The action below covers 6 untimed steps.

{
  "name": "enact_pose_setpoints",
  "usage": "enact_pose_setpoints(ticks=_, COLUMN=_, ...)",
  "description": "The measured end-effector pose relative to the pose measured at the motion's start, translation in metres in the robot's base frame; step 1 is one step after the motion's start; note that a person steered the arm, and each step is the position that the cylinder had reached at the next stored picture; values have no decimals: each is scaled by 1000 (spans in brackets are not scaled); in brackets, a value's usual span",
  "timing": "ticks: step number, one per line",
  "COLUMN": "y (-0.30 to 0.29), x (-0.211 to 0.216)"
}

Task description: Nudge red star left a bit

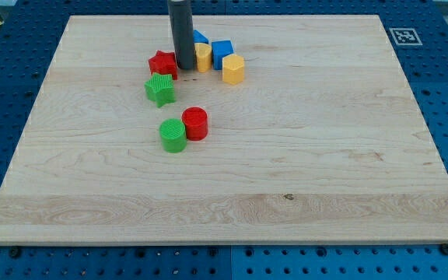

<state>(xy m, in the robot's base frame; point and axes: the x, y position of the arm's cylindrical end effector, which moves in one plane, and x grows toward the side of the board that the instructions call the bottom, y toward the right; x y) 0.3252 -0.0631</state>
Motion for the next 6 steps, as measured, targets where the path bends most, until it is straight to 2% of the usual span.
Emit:
enact_pose_setpoints(ticks=2, y=35, x=0)
enact_pose_setpoints(ticks=5, y=-45, x=-7)
enact_pose_setpoints(ticks=6, y=-46, x=-25)
